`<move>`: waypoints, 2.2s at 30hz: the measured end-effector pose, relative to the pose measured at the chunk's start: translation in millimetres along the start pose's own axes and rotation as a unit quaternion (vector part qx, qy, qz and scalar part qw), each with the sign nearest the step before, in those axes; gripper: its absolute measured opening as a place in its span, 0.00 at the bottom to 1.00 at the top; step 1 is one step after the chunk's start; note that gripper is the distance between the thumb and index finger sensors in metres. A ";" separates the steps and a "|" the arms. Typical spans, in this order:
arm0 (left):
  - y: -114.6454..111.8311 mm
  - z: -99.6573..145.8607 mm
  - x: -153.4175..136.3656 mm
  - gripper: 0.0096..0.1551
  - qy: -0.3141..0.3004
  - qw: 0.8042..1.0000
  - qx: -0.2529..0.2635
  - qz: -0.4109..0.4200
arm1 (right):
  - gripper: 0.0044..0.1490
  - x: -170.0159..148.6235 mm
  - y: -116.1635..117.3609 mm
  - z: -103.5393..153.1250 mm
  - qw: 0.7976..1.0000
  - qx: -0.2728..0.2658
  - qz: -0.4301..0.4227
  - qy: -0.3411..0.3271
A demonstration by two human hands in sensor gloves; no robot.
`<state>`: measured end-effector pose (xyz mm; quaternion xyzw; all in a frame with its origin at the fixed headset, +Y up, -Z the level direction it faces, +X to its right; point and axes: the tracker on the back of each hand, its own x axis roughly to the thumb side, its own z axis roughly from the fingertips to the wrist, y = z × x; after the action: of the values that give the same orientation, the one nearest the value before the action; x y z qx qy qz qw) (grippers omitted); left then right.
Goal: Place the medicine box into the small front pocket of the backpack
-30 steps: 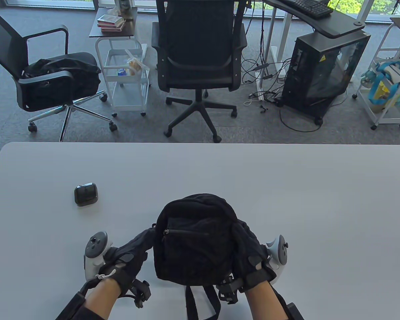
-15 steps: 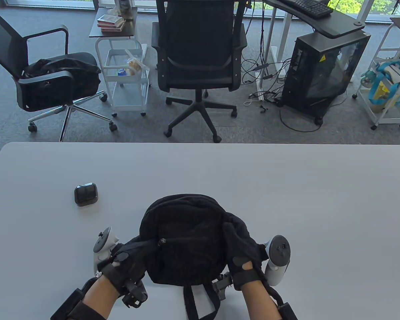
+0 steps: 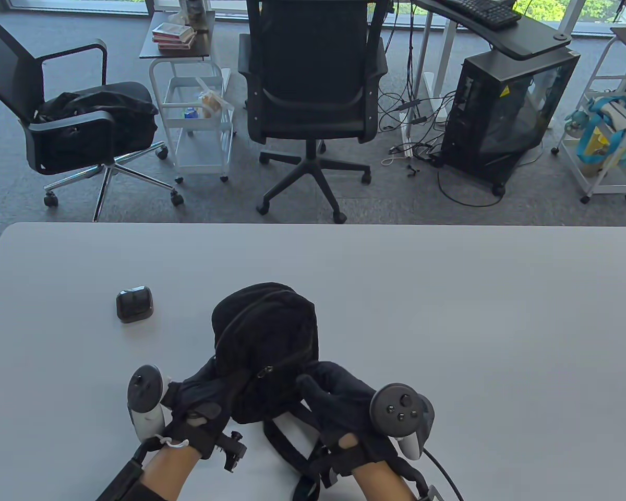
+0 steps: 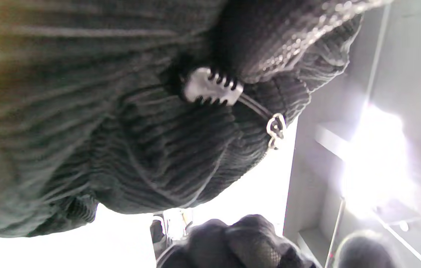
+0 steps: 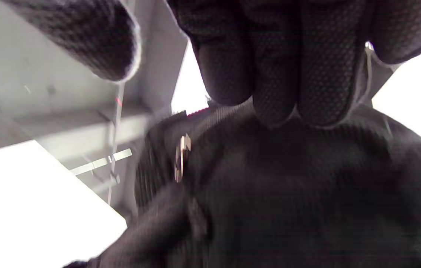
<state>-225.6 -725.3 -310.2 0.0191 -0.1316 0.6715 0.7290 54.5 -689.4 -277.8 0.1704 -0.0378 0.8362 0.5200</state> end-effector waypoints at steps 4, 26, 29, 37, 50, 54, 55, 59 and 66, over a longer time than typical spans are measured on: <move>-12.4 2.5 11.4 0.24 -0.036 0.998 -0.008 -0.044 | 0.54 -4.4 22.6 1.4 0.995 0.083 -0.004 0.059; -2.5 4.7 -1.3 0.24 0.017 0.998 0.003 0.055 | 0.28 -32.8 -26.7 -3.7 0.992 -0.038 -0.081 0.087; -0.5 4.9 -0.7 0.24 0.017 0.997 -0.012 0.079 | 0.28 -48.1 -41.4 -6.2 0.994 -0.053 -0.046 0.084; -11.5 6.6 -4.2 0.24 0.033 0.993 -0.077 0.085 | 0.28 -99.4 -48.5 -5.2 0.980 -0.051 -0.108 0.160; -9.4 3.2 -15.2 0.24 0.064 0.951 -0.153 0.261 | 0.78 -101.5 1.9 -4.2 0.865 0.162 -0.457 0.128; -6.8 3.4 -18.2 0.24 0.075 0.952 -0.148 0.257 | 0.76 -97.8 5.8 -5.3 0.841 0.159 -0.506 0.107; -5.9 3.2 -18.8 0.24 0.076 0.954 -0.143 0.250 | 0.73 -96.3 4.1 -6.0 0.840 0.143 -0.513 0.100; -5.8 3.5 -21.8 0.25 0.088 0.958 -0.138 0.236 | 0.50 -90.5 -2.9 -7.8 0.866 0.104 -0.481 0.088; -1.6 2.7 -21.7 0.29 0.092 0.970 -0.119 0.191 | 0.33 -69.0 -11.7 -10.5 0.879 0.062 -0.471 0.047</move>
<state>-225.9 -747.1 -312.1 -0.1549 -0.1443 0.7768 0.5931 89.9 -740.6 -311.3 0.1604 0.1238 0.5003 0.8418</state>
